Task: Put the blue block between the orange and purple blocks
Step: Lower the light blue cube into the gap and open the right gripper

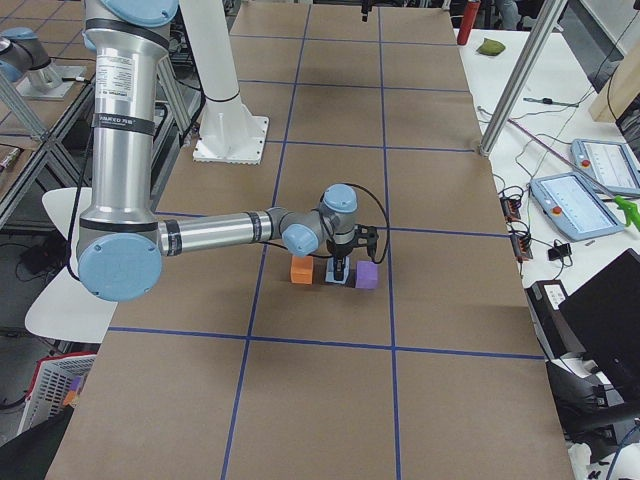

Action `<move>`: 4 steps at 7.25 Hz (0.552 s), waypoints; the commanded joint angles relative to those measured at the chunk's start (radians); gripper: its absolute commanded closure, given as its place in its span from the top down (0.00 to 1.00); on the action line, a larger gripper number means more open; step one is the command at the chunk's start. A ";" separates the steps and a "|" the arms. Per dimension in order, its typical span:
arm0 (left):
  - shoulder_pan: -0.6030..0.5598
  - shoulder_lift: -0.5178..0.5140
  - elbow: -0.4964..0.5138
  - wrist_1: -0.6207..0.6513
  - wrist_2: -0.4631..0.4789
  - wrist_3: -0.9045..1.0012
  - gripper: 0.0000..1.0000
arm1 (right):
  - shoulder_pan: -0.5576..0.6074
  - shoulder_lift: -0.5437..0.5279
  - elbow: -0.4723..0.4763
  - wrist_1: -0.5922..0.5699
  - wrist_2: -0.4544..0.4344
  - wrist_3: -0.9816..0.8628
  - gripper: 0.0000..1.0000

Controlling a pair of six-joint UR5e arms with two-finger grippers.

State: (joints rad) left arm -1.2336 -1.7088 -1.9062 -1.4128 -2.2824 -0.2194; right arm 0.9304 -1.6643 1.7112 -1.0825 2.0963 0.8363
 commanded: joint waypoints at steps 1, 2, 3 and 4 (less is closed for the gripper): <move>0.000 0.000 -0.001 0.000 0.001 0.000 1.00 | 0.007 -0.023 0.017 0.047 0.007 -0.008 1.00; 0.000 0.000 -0.001 0.000 0.001 0.000 1.00 | 0.010 -0.041 0.057 0.049 0.010 -0.009 1.00; -0.001 0.000 0.002 0.000 0.003 0.000 1.00 | 0.069 -0.035 0.074 0.035 0.075 -0.011 1.00; -0.007 0.001 0.007 -0.003 0.000 0.002 1.00 | 0.185 -0.035 0.065 0.033 0.197 -0.051 1.00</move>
State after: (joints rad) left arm -1.2358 -1.7087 -1.9039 -1.4135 -2.2808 -0.2190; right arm 1.0028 -1.6983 1.7717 -1.0449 2.1741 0.8180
